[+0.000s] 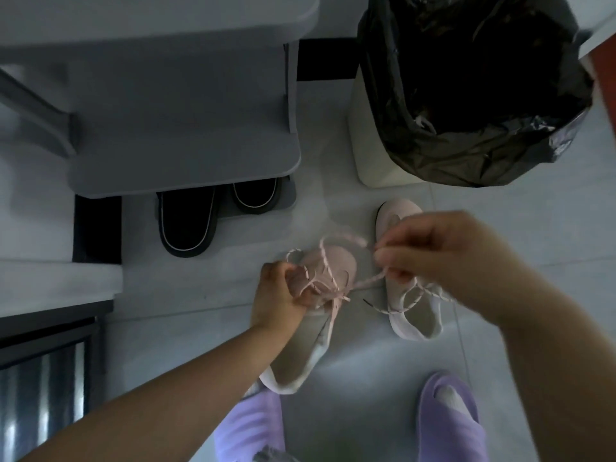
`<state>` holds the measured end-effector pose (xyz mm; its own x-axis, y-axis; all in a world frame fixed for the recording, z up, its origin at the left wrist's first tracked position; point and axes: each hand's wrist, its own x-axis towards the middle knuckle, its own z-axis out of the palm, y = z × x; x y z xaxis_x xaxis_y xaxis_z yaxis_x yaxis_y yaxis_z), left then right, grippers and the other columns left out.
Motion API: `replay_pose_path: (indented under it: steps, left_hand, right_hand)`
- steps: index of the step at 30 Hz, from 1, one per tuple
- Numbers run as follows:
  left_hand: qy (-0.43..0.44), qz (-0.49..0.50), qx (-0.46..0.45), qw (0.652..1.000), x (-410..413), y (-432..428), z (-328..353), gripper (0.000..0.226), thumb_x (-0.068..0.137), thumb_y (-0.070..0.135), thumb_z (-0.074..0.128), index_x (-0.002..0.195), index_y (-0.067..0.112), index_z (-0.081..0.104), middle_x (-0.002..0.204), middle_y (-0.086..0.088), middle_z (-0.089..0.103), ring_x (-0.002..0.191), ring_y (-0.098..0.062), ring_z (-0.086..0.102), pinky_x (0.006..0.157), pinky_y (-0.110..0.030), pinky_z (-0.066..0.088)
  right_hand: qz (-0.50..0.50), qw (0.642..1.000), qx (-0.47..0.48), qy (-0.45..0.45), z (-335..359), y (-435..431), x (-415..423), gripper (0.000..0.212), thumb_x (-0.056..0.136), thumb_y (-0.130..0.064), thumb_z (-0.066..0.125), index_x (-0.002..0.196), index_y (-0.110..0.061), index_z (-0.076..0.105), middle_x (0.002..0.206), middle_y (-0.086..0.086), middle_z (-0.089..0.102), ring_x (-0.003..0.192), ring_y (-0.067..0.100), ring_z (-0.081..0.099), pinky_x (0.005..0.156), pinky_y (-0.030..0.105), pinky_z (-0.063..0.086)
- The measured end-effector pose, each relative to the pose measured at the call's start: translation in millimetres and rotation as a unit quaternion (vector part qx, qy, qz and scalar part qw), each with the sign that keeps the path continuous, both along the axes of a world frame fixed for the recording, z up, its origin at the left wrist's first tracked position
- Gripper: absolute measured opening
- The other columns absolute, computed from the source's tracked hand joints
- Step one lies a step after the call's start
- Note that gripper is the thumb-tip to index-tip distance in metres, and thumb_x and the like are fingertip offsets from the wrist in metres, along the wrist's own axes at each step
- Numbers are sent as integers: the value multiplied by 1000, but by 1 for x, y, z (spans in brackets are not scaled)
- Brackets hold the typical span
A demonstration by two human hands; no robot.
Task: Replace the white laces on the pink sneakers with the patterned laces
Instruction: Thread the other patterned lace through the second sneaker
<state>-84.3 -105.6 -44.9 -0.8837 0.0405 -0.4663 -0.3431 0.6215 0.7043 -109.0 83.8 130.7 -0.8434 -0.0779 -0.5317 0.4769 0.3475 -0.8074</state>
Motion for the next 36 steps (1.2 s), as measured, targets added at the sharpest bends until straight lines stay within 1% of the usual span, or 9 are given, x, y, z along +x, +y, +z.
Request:
replay_pose_path:
  steps: [6,12,15,20,23,26,31,34,36]
  left_hand:
    - [39,-154,183,970,-16,-3,45,81,62,19,77,124,42,29,126,22,33,116,1,37,96,-6,30]
    - [-42,-227,321,919,-10,6,56,55,78,-1,50,129,15,40,109,-4,59,100,-12,58,90,-28,46]
    - [-78,-174,287,939,-16,1,49,34,91,1,43,120,17,46,83,-5,61,78,-11,58,75,-24,48]
    - [-10,-66,117,991,-22,-8,32,17,97,7,38,86,13,50,64,8,48,62,-10,48,62,-10,36]
    - [-81,-83,63,991,-15,-12,28,29,87,28,60,100,14,38,76,6,54,68,-12,54,58,-12,38]
    - [-120,-161,24,979,-9,-14,21,80,67,32,80,125,18,28,112,-3,60,98,-22,61,83,-32,49]
    - [-53,-293,-86,951,-11,-17,18,75,87,8,50,146,25,7,129,-12,53,108,-30,55,86,-33,44]
    - [-36,-344,7,938,-3,-17,29,85,88,3,46,137,45,-9,143,0,43,117,-22,53,91,-22,42]
    - [-17,-370,50,927,0,-17,34,91,86,0,46,130,51,-14,148,7,34,118,-18,52,90,-19,43]
  right_hand:
    - [128,977,149,-84,-55,-27,19,16,79,-17,67,66,-26,65,58,-7,64,57,4,62,64,20,53]
    - [-25,995,90,-26,-74,-52,23,14,74,-6,69,70,-19,69,65,-5,67,63,10,63,62,18,49]
    - [-174,976,-102,-78,-85,-44,22,10,80,-1,65,82,-11,69,71,5,69,63,15,66,61,23,53]
    - [-226,921,64,-312,-144,-27,40,35,96,-26,45,65,-10,51,60,6,53,50,18,50,49,26,43]
    - [-306,866,-24,-395,-166,-48,49,33,96,-27,45,70,-9,54,65,8,54,56,19,51,54,29,44]
    - [-440,806,-155,-365,-173,-58,46,26,92,-9,49,68,-5,57,61,9,55,56,20,49,53,26,42]
    - [-504,800,-143,-292,-170,-42,29,25,78,11,47,56,0,51,50,12,47,47,22,46,47,26,42]
    - [-589,712,-297,-240,-163,-26,9,35,80,11,28,51,-3,43,40,9,44,36,17,45,39,19,46]
    - [-550,730,-338,-223,-159,-12,-1,34,88,-2,28,58,-9,42,40,1,45,33,10,37,33,11,34]
